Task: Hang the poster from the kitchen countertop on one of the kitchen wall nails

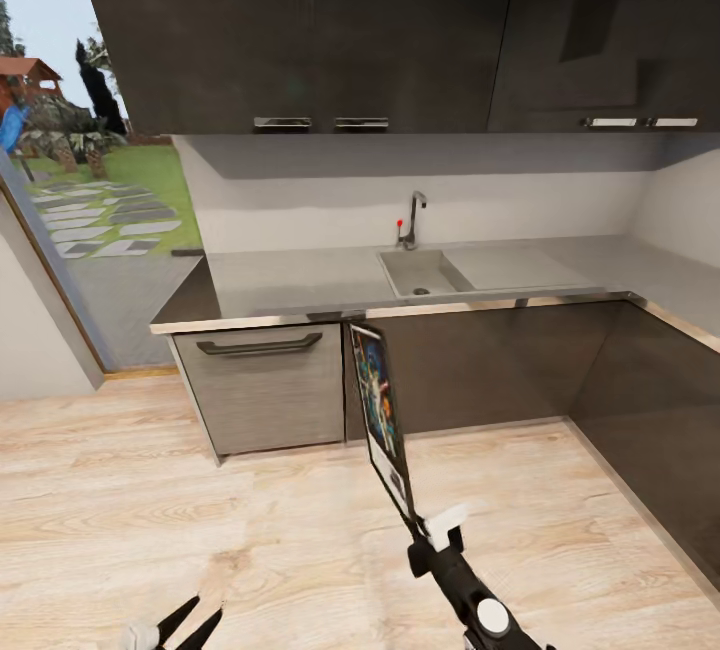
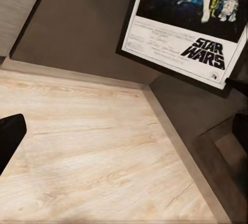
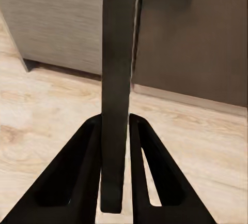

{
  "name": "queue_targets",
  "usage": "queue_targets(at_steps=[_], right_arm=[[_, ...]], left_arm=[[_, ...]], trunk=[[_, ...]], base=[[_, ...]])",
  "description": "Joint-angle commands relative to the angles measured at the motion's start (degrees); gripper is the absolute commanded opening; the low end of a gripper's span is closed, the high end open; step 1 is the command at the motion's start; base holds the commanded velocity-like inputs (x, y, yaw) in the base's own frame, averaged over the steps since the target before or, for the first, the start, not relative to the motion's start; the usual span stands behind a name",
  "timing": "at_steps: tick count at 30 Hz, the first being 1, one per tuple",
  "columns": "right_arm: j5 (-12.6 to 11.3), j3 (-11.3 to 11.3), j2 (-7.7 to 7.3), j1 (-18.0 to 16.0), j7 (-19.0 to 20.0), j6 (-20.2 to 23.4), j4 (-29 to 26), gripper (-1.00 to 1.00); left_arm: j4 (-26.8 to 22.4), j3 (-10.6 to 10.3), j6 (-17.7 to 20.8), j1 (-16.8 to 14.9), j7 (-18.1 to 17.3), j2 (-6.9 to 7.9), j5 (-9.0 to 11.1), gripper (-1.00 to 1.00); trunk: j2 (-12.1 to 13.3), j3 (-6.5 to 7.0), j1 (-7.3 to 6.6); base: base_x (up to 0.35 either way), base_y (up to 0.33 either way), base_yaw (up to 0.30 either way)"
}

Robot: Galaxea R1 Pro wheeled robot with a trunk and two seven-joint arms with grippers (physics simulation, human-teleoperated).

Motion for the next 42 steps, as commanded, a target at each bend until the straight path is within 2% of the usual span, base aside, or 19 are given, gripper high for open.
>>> queue_targets(at_steps=[1,2,3,8,11,14,18,24,36,42], right_arm=[[-1.7,0.1,-0.16,-0.1,2.0,-0.2,0.0,-1.0],[-2.8,0.1,-0.33,-0.1,3.9,-0.2,0.0,-1.0],[-4.8,0.1,-0.9,-0.1,7.6,-0.1,0.0,-1.0],[-7.7,0.1,-3.04,0.0,17.1,-0.1,-1.1,-1.0],[-8.9,0.0,-5.71,-0.1,27.1,0.2,-3.4,-1.0],[-10.3,0.0,-6.99,-0.1,30.9,0.3,-4.1,-1.0],[-15.3,0.0,-8.56,-0.1,36.4,0.6,-5.9,-1.0],[-17.1,0.0,-9.67,0.0,40.3,2.5,-8.0,-1.0],[-19.2,0.1,-10.13,0.0,40.6,2.8,-9.0,-1.0],[-19.4,0.1,-10.1,0.0,40.6,2.8,-9.1,-1.0]], left_arm=[[0.4,-0.4,-0.4,0.0,-0.6,-0.05,0.6,1.0],[0.8,-0.4,-0.4,0.0,-1.0,-0.1,0.7,1.0],[1.3,-0.2,-0.5,0.2,-1.7,-0.15,0.9,1.0],[1.8,0.2,-0.6,1.5,-2.5,-0.01,1.1,1.0],[2.0,0.7,-0.5,2.2,-3.1,1.6,1.2,1.0],[2.1,0.9,-0.5,2.4,-4.1,2.21,1.2,1.0],[2.1,1.6,-0.3,2.5,-5.7,2.64,1.2,1.0],[2.0,1.8,-0.3,2.5,-6.0,2.59,1.1,1.0],[2.0,1.7,-0.2,2.5,-6.0,2.67,1.0,1.0],[2.0,1.6,-0.1,2.5,-5.3,2.49,1.0,1.0]], trunk=[[0.0,-0.07,0.01],[0.0,-0.07,0.01],[0.0,-0.07,0.01],[0.0,-0.07,0.01],[0.0,-0.07,0.01],[0.0,-0.07,0.01],[0.0,-0.07,0.01],[0.0,-0.07,0.01],[0.0,-0.07,0.01],[0.0,-0.07,0.01]], base=[[0.0,0.0,0.0],[0.0,0.0,0.0],[0.0,0.0,0.0],[0.0,0.0,0.0],[0.0,0.0,0.0],[0.0,0.0,0.0],[0.0,0.0,0.0],[0.0,0.0,0.0],[0.0,0.0,0.0],[0.0,0.0,0.0]])
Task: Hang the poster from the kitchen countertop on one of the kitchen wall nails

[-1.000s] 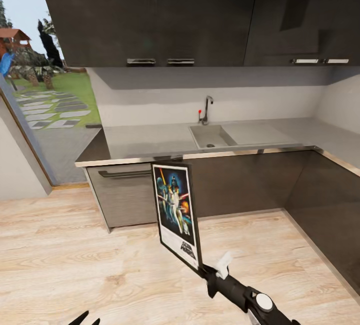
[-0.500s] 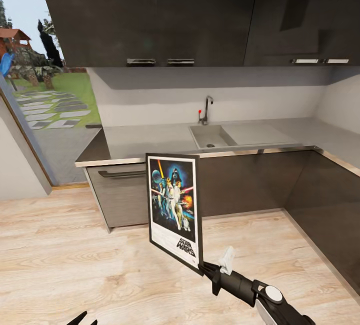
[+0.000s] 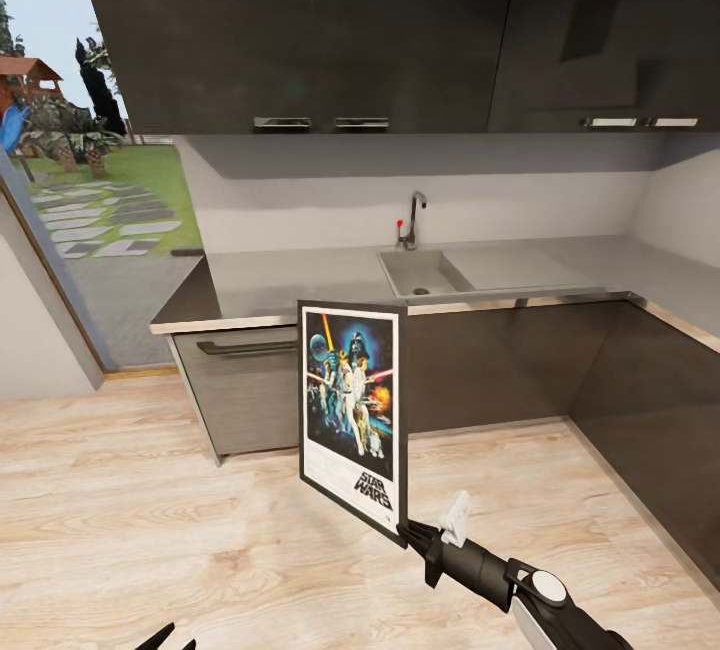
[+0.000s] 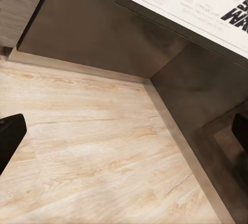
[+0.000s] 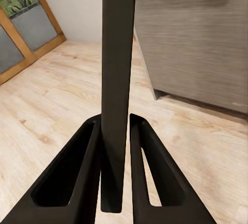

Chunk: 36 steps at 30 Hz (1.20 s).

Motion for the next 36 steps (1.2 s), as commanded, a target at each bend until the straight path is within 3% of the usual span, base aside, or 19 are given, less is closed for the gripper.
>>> queue_targets(at_steps=[1,17,36], right_arm=[[-0.5,0.2,-0.05,-0.1,0.1,-0.1,0.0,-1.0],[-0.5,0.3,0.06,-0.1,0.1,1.1,0.0,-1.0],[-0.5,0.3,0.07,0.0,0.0,2.1,0.0,-1.0]], left_arm=[[0.0,-0.5,-0.3,0.0,0.0,0.01,0.5,1.0],[0.0,-0.5,-0.3,-0.1,0.4,-0.07,0.5,1.0],[0.0,-0.6,-0.3,0.0,0.6,-0.07,0.5,1.0]], trunk=[[0.0,-0.07,0.01],[0.0,-0.07,0.01],[7.6,3.34,-4.17]], base=[[0.0,0.0,0.0],[0.0,0.0,0.009],[0.0,0.0,0.0]])
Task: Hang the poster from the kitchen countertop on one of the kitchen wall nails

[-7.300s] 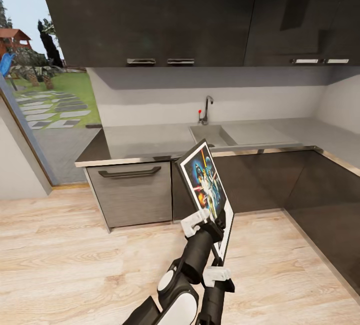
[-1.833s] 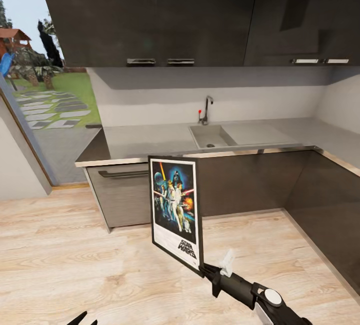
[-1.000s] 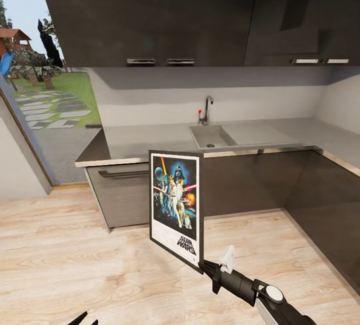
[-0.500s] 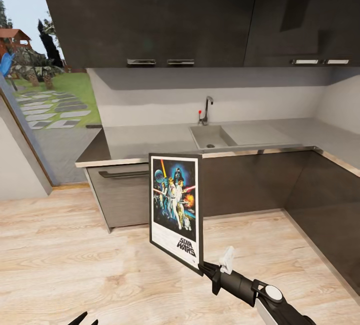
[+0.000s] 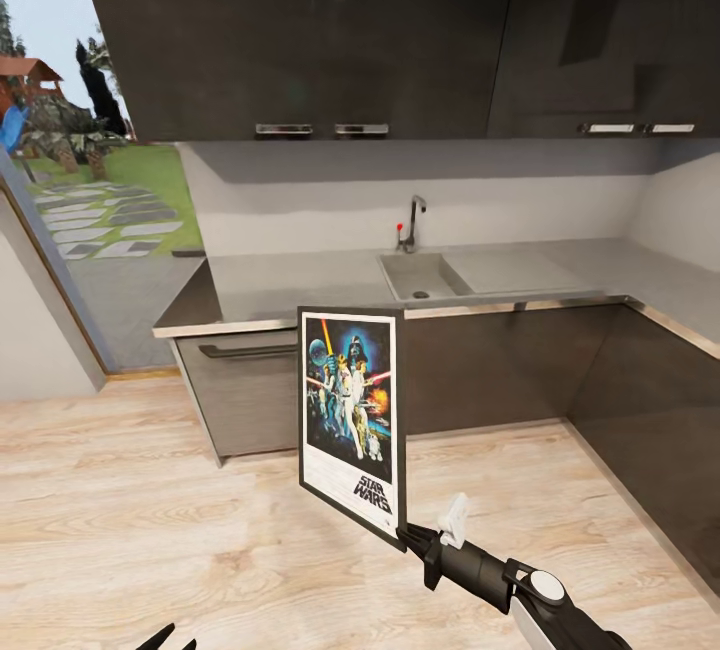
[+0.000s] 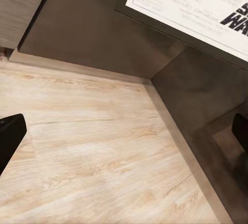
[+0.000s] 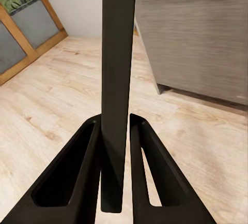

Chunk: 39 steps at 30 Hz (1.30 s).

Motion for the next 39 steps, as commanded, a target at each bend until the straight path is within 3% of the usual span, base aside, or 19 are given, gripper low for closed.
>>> queue_targets(at_steps=[1,39], right_arm=[[-0.5,0.2,-0.06,-0.1,0.1,-0.1,0.0,-1.0],[-0.5,0.2,-0.06,-0.1,0.2,-0.1,0.0,-1.0]], left_arm=[[0.0,-0.5,-0.3,0.0,-0.1,0.01,0.5,1.0],[0.0,-0.6,-0.3,0.0,0.8,0.01,0.5,1.0]], trunk=[[0.4,0.11,-0.22],[15.6,6.93,-8.56]], base=[[0.0,0.0,0.0],[0.0,0.0,0.01]])
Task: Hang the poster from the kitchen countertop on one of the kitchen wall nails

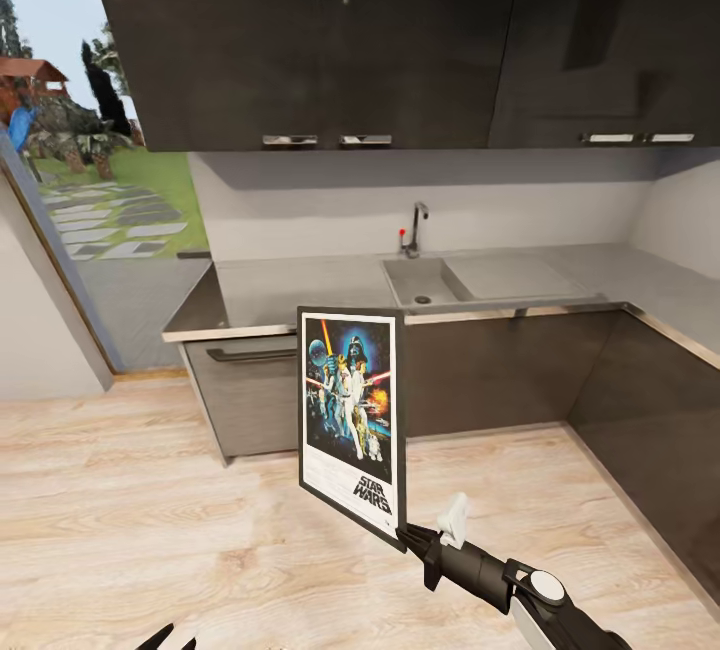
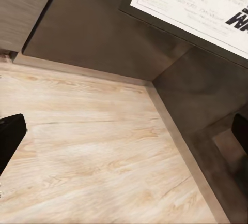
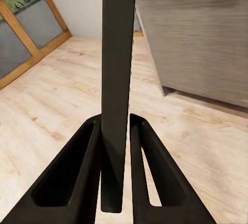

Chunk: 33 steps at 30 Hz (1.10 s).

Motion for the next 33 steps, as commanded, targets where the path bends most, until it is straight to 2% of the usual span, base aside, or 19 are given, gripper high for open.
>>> queue_targets(at_steps=[1,4,17,33], right_arm=[[-0.5,0.2,-0.07,-0.1,0.1,-0.1,0.0,-1.0],[-0.4,0.2,-0.07,-0.1,0.1,-0.1,0.0,-1.0],[-0.3,0.2,0.01,-0.1,0.0,-0.1,0.0,-1.0],[-0.5,0.2,0.02,-0.1,0.0,-0.1,0.1,-1.0]], left_arm=[[0.0,-0.5,-0.3,-0.1,-0.1,0.01,0.5,1.0],[0.0,-0.5,-0.3,-0.1,-0.1,0.01,0.5,1.0],[0.0,-0.4,-0.3,0.0,-0.1,0.01,0.5,1.0],[0.0,-0.4,-0.3,-0.1,-0.1,0.01,0.5,1.0]], trunk=[[0.3,0.08,-0.2],[1.5,0.62,-0.86],[1.5,0.62,-0.86],[1.5,0.62,-0.86]], base=[[0.0,0.0,0.166],[0.0,0.0,0.197],[0.0,0.016,0.26],[0.0,0.259,0.028]])
